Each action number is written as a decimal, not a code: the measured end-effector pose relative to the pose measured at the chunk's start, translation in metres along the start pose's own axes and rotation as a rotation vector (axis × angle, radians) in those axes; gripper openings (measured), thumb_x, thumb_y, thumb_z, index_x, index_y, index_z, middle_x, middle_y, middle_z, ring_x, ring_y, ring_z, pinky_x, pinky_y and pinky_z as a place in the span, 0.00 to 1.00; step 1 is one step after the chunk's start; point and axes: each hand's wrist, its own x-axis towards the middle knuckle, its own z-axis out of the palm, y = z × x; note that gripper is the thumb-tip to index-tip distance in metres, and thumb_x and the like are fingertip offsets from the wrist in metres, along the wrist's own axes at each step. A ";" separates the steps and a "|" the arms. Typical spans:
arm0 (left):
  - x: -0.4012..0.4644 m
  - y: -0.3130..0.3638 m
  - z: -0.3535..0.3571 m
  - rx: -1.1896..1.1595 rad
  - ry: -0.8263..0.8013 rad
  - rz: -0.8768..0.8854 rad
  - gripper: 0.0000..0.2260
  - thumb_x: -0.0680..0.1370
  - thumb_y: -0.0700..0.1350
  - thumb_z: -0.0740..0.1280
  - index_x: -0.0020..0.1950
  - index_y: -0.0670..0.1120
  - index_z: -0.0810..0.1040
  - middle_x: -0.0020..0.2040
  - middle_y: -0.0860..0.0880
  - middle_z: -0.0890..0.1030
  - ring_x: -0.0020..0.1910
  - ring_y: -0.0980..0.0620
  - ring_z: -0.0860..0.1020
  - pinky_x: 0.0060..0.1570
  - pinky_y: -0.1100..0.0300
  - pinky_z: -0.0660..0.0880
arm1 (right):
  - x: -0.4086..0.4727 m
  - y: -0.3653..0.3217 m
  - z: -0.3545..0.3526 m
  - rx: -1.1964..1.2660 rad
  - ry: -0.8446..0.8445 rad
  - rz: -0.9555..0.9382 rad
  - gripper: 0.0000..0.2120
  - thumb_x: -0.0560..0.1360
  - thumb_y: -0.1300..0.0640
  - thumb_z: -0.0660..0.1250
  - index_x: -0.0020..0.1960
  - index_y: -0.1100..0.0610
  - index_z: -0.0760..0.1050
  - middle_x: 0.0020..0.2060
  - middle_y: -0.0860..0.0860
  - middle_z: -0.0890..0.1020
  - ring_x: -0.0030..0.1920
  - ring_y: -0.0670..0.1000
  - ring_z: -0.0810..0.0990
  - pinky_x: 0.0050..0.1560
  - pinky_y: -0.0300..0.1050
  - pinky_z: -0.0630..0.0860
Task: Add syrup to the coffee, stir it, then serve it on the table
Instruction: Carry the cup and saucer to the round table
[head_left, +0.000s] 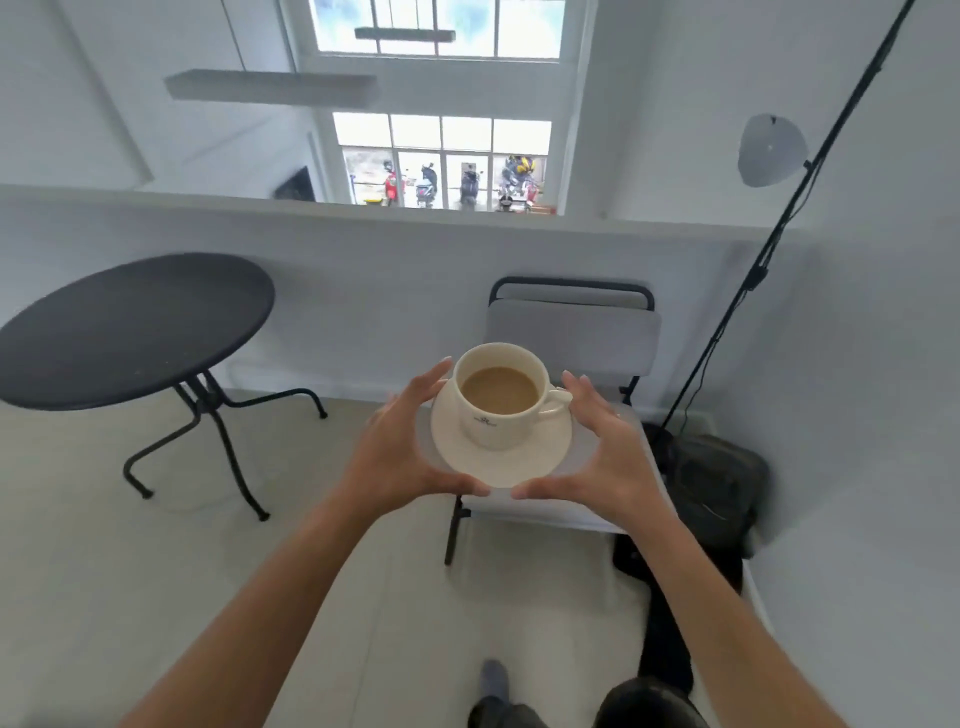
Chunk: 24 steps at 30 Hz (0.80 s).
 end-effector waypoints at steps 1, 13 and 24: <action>0.003 -0.006 -0.009 0.015 0.021 -0.026 0.58 0.51 0.62 0.84 0.75 0.67 0.57 0.69 0.61 0.74 0.71 0.55 0.68 0.68 0.46 0.68 | 0.013 -0.005 0.007 0.018 -0.030 -0.016 0.66 0.49 0.38 0.85 0.81 0.47 0.58 0.69 0.25 0.53 0.76 0.36 0.51 0.80 0.63 0.52; 0.071 -0.085 -0.120 0.038 0.266 -0.208 0.58 0.51 0.60 0.85 0.76 0.65 0.59 0.69 0.61 0.73 0.69 0.58 0.70 0.69 0.48 0.69 | 0.199 -0.057 0.102 0.094 -0.290 -0.234 0.69 0.46 0.25 0.78 0.80 0.50 0.61 0.77 0.39 0.63 0.80 0.41 0.52 0.79 0.64 0.55; 0.126 -0.173 -0.218 0.115 0.444 -0.359 0.59 0.52 0.63 0.84 0.76 0.65 0.56 0.61 0.74 0.72 0.66 0.64 0.71 0.72 0.39 0.64 | 0.345 -0.125 0.209 0.061 -0.410 -0.414 0.67 0.47 0.23 0.76 0.80 0.50 0.62 0.78 0.42 0.65 0.80 0.43 0.54 0.78 0.64 0.57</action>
